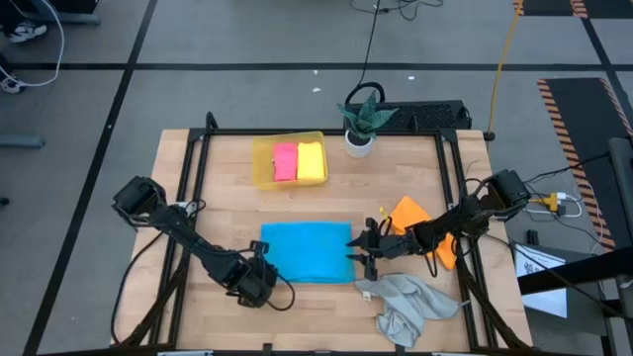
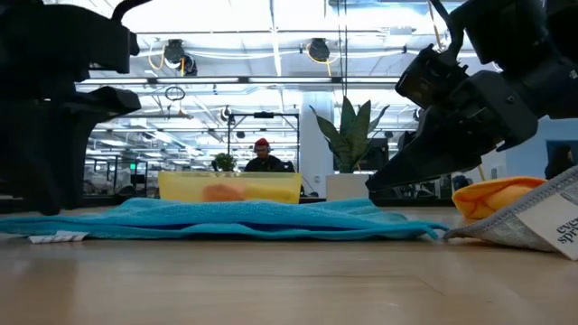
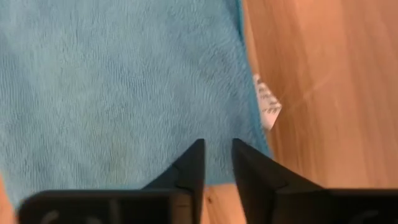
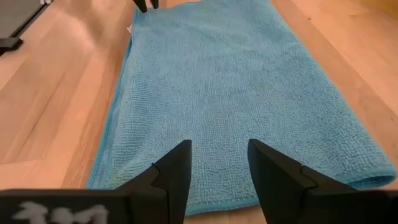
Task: Fold microfiber towels
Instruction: Fold the blue microfiber cloth
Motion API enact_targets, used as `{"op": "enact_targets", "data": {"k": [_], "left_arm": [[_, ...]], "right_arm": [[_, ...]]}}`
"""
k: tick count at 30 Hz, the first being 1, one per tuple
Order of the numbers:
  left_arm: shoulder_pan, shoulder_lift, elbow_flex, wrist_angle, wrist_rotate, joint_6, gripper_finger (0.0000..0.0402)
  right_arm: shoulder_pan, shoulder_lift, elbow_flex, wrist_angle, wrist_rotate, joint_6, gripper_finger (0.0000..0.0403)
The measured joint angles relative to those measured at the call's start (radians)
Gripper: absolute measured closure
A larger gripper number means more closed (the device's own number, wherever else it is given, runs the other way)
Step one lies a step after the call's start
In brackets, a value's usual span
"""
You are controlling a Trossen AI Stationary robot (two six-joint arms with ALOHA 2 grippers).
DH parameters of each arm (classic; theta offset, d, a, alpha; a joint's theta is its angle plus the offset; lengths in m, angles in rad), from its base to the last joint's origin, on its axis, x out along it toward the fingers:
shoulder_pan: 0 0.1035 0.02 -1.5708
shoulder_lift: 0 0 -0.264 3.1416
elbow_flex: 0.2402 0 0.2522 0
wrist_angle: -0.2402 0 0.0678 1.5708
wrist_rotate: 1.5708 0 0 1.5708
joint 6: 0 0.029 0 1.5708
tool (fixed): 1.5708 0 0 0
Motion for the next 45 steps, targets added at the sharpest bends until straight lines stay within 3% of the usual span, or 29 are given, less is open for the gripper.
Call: {"op": "enact_targets", "data": {"k": [6,11,17,28,33,40,45], "left_arm": [[0.000,0.000,0.000,-0.043,0.002,-0.075,0.0231],[-0.009,0.001,0.000,0.002,0.036,-0.080,0.0209],[-0.025,0.009,0.001,0.009,-0.003,-0.042,0.0254],[-0.031,0.006,0.001,-0.069,0.010,-0.045,0.0388],[-0.041,0.004,0.002,-0.082,-0.008,-0.049,0.0391],[-0.073,0.004,0.072,-0.272,-0.068,-0.139,0.0395],[-0.097,0.004,0.066,-0.280,-0.074,-0.127,0.0397]], "right_arm": [[0.000,0.000,0.000,0.000,0.000,0.006,0.0255],[0.000,0.000,0.000,-0.004,-0.003,0.012,0.0255],[0.000,0.000,0.000,-0.006,-0.003,0.012,0.0255],[0.000,-0.077,0.000,-0.094,-0.003,-0.032,0.0255],[0.001,-0.121,0.000,-0.103,-0.003,-0.034,0.0255],[0.001,-0.122,0.000,-0.123,-0.003,-0.020,0.0255],[0.002,-0.122,0.000,-0.121,-0.004,-0.019,0.0255]]}}
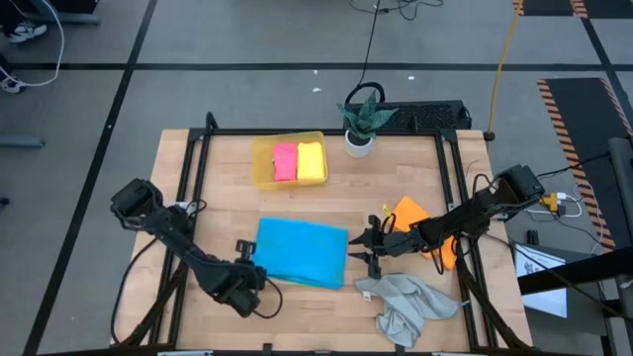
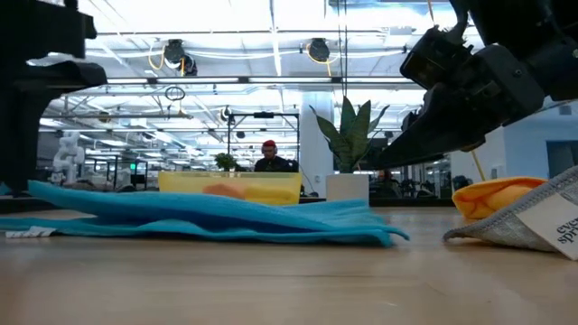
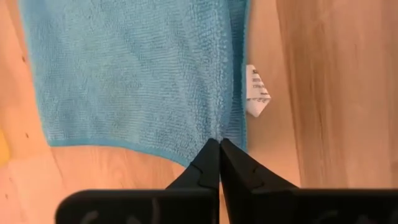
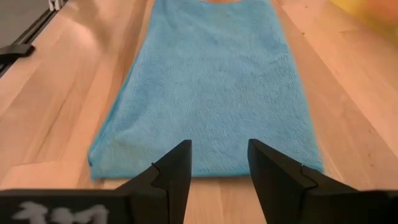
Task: Fold microfiber towels
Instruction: Fold the blue microfiber cloth
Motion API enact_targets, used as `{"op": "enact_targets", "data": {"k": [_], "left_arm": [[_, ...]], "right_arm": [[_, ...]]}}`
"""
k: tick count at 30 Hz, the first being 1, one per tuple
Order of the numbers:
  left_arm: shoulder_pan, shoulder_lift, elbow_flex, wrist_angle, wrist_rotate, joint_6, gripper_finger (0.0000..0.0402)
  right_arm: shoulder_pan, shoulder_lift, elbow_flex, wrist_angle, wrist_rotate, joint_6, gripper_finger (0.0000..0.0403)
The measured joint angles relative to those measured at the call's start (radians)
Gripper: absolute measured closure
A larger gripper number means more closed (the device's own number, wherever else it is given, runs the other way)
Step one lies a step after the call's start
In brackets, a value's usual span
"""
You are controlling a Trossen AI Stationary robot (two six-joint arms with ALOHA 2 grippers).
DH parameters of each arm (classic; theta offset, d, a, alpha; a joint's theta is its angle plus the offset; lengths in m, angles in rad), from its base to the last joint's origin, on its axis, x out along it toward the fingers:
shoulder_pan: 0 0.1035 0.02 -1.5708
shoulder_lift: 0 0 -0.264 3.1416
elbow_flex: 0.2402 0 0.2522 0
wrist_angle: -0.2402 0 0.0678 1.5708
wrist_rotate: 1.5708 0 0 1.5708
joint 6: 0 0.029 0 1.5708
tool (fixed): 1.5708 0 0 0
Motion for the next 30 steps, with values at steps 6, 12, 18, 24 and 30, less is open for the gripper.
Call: {"op": "enact_targets", "data": {"k": [6,12,18,24,30], "left_arm": [[-0.023,0.000,0.013,-0.040,-0.078,-0.032,0.0398],[-0.065,0.000,0.065,-0.073,-0.153,-0.010,0.0399],[-0.080,-0.001,0.011,-0.105,-0.190,-0.094,0.0400],[-0.096,-0.007,0.057,-0.137,-0.253,-0.099,0.0400],[-0.126,-0.026,0.042,-0.184,-0.264,-0.164,0.0400]], "right_arm": [[0.021,0.000,0.000,0.000,0.000,-0.006,0.0255],[0.026,0.000,0.000,-0.008,0.000,-0.007,0.0255],[0.026,0.000,0.000,-0.009,0.000,-0.008,0.0255],[0.026,0.000,0.000,-0.010,0.000,-0.008,0.0255],[0.026,0.000,0.000,-0.016,0.000,-0.008,0.0255]]}}
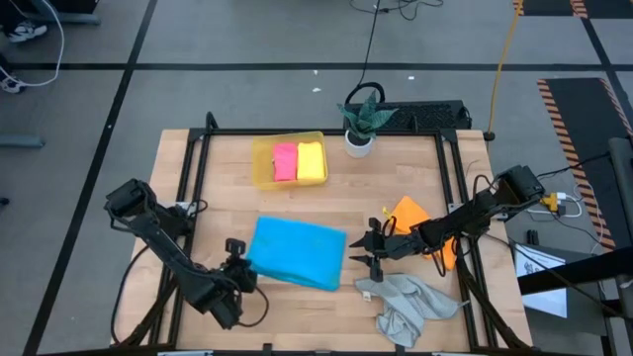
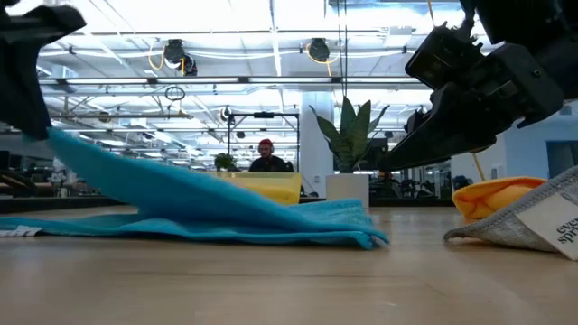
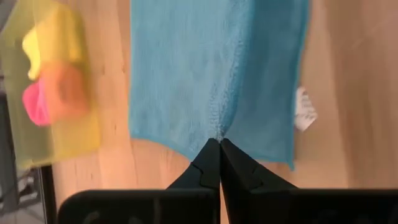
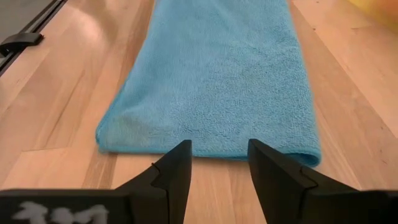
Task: Fold microfiber towels
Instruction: Fold the blue microfiber cloth
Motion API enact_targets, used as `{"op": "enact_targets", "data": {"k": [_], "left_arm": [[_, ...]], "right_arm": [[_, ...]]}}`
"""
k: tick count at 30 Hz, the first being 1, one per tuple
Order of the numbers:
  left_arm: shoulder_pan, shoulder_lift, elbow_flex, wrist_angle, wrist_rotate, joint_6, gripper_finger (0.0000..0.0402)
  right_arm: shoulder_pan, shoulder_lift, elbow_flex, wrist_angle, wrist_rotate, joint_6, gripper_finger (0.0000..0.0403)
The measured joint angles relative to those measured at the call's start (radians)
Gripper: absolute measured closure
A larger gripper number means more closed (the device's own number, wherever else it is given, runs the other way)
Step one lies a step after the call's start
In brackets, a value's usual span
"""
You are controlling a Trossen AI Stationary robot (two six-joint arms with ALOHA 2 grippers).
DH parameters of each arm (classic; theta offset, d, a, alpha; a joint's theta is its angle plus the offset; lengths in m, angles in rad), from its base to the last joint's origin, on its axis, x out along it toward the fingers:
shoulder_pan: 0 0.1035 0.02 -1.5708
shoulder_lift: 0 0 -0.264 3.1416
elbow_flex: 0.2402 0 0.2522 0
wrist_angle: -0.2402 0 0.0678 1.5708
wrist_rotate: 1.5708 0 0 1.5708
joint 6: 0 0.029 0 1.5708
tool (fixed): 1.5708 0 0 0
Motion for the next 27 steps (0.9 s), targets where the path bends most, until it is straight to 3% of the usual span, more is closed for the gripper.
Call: {"op": "enact_targets", "data": {"k": [7,17,20,24,27], "left_arm": [[-0.008,0.000,-0.084,0.027,0.021,-0.070,0.0400],[0.000,0.000,-0.111,0.153,0.046,-0.075,0.0379],[0.013,0.000,-0.136,0.208,0.098,-0.041,0.0352],[0.044,-0.001,-0.142,0.132,0.211,-0.032,0.0298],[0.065,-0.019,-0.141,0.078,0.236,-0.057,0.0258]], "right_arm": [[0.002,0.000,0.000,-0.001,0.000,0.000,0.0255],[0.004,0.000,0.000,-0.001,0.000,0.000,0.0255],[0.004,0.000,0.000,-0.001,0.000,0.000,0.0255],[0.004,0.000,0.000,0.000,0.000,0.000,0.0255],[0.004,0.000,0.000,0.002,-0.003,0.009,0.0255]]}}
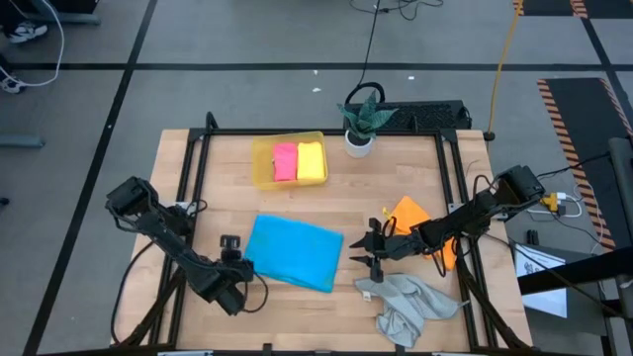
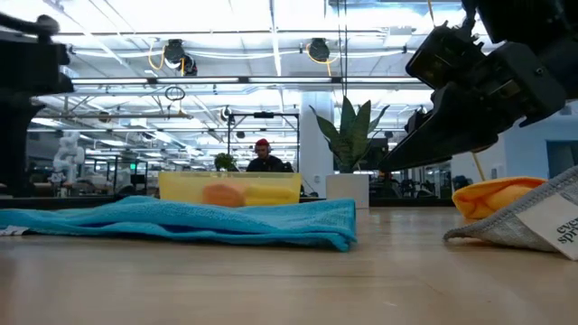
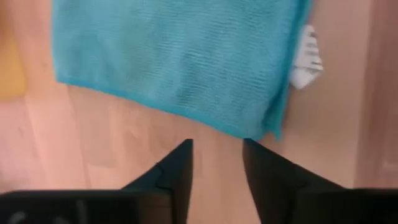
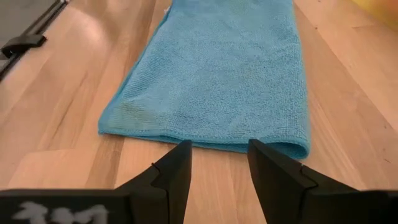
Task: Fold microfiber towels
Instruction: Fold the blue microfiber cloth
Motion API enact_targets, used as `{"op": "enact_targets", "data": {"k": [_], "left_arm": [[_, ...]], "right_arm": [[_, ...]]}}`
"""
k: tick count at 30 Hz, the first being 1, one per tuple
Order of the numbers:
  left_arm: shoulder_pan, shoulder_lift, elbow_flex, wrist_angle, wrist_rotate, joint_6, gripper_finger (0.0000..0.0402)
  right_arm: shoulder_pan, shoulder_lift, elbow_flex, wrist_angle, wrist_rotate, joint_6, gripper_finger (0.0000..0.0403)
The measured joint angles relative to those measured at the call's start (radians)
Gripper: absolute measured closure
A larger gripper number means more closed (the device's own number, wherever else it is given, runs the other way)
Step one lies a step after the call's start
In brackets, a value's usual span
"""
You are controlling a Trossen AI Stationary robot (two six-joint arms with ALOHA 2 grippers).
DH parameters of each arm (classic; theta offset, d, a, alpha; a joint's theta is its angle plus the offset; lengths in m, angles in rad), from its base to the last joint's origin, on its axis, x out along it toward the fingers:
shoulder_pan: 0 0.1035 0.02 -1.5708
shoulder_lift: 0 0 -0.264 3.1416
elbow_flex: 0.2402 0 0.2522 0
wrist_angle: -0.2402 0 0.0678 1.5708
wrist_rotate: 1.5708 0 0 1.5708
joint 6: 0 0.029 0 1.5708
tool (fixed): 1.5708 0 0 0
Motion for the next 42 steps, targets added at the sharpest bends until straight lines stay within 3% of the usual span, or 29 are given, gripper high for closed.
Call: {"op": "enact_targets", "data": {"k": [4,7,12,15,18,24,28,31,36,42], "left_arm": [[0.032,-0.024,0.001,0.019,-0.036,-0.015,0.0226],[0.072,-0.025,-0.003,0.147,-0.120,0.074,0.0223],[0.181,-0.012,-0.062,0.484,-0.073,0.352,0.0261],[0.237,-0.013,-0.103,0.572,-0.049,0.379,0.0290],[0.266,-0.013,-0.138,0.576,-0.015,0.336,0.0315],[0.256,-0.015,-0.157,0.592,-0.009,0.333,0.0347],[0.249,-0.020,-0.127,0.612,0.006,0.377,0.0362],[0.250,-0.021,-0.101,0.647,0.003,0.413,0.0372],[0.251,-0.022,-0.096,0.701,-0.051,0.468,0.0386],[0.292,0.006,-0.096,0.866,-0.055,0.521,0.0397]], "right_arm": [[0.000,0.019,0.000,0.110,-0.096,0.009,0.0255],[-0.001,0.065,0.011,0.216,-0.116,-0.002,0.0255],[-0.048,0.202,0.082,0.225,-0.039,0.005,0.0255],[-0.084,0.277,0.108,0.218,0.035,0.041,0.0255],[-0.125,0.306,0.112,0.195,0.037,0.090,0.0255],[-0.169,0.237,0.114,-0.063,0.072,0.142,0.0255],[-0.170,0.120,0.108,-0.259,0.171,0.104,0.0255],[-0.171,0.021,0.110,-0.304,0.190,0.066,0.0255],[-0.142,-0.029,0.111,-0.240,0.024,0.026,0.0255],[-0.067,0.089,0.111,-0.036,-0.130,0.016,0.0255]]}}
